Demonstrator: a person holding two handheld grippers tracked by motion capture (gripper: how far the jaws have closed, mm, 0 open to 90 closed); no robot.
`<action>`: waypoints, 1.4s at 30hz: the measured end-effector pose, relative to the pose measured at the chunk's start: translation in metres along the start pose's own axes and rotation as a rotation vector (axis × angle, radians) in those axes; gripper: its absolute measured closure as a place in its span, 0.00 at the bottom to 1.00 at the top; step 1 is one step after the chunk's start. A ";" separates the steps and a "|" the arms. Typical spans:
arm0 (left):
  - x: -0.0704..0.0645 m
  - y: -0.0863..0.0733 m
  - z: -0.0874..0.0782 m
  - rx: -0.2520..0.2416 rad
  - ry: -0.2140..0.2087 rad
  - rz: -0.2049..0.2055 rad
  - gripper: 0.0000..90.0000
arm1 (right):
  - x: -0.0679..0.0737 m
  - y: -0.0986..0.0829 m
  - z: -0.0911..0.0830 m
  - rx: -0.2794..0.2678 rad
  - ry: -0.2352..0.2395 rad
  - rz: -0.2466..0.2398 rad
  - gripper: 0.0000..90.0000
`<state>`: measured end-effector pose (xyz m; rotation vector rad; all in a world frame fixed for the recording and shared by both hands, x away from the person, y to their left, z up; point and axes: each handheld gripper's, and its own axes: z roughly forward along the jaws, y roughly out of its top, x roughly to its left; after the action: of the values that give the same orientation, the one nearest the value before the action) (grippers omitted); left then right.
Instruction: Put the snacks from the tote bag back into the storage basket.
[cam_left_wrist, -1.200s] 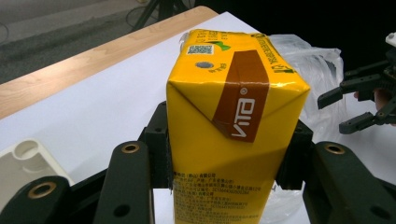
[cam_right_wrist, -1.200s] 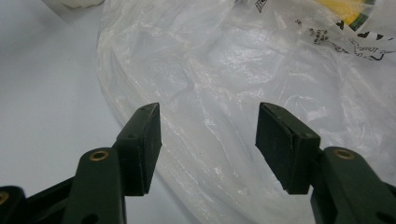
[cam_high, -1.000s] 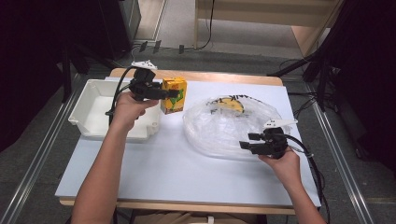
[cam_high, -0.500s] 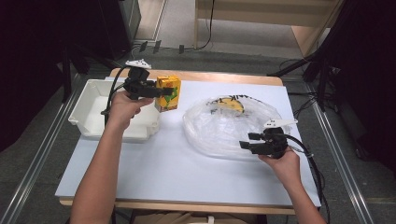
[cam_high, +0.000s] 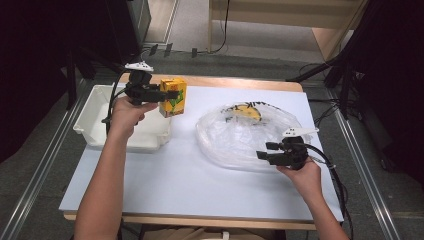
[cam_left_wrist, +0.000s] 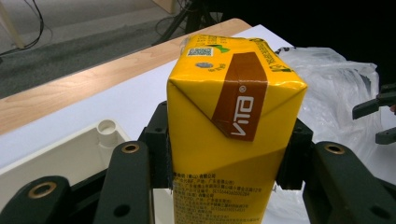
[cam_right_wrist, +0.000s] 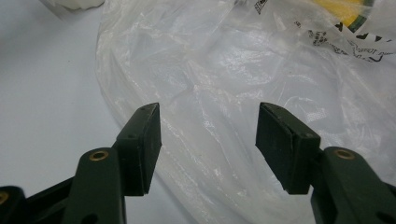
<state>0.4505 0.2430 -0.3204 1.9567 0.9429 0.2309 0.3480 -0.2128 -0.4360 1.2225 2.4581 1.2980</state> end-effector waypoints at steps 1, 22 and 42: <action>0.000 0.000 0.000 -0.003 0.002 -0.003 0.58 | 0.000 0.000 0.000 -0.001 0.000 -0.001 0.46; 0.021 -0.007 -0.016 -0.013 0.066 -0.060 0.58 | 0.000 0.000 0.000 0.002 -0.003 -0.004 0.46; 0.048 -0.020 -0.016 -0.009 0.111 -0.106 0.58 | 0.001 0.000 0.001 0.001 -0.004 -0.003 0.46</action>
<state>0.4649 0.2925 -0.3372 1.8949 1.1121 0.2850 0.3477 -0.2121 -0.4363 1.2200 2.4570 1.2926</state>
